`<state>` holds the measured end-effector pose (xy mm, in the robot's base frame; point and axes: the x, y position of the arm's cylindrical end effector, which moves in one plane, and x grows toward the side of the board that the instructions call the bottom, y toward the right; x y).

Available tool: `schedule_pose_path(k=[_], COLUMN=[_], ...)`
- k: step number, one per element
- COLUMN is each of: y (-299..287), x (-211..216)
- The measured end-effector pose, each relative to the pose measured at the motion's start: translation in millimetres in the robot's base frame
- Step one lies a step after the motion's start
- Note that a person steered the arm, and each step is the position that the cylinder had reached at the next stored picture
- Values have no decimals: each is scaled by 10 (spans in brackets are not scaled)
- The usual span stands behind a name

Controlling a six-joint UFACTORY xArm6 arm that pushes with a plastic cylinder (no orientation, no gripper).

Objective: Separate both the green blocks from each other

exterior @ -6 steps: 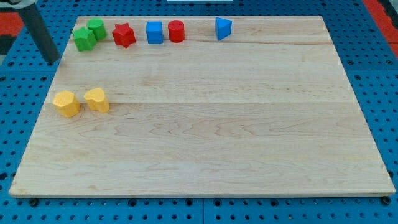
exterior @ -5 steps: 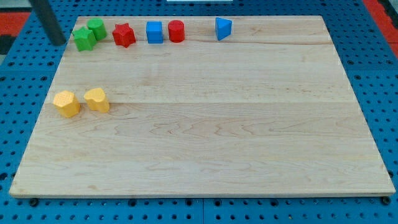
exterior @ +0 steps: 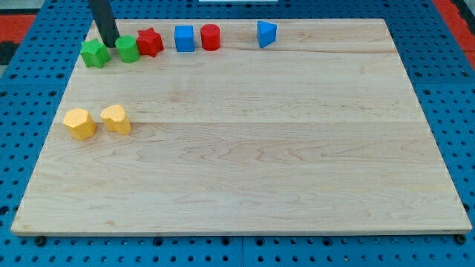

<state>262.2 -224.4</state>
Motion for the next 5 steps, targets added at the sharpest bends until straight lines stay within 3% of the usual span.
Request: schedule_pose_path(k=[2, 4, 5], y=[44, 31, 834], x=[253, -56, 133])
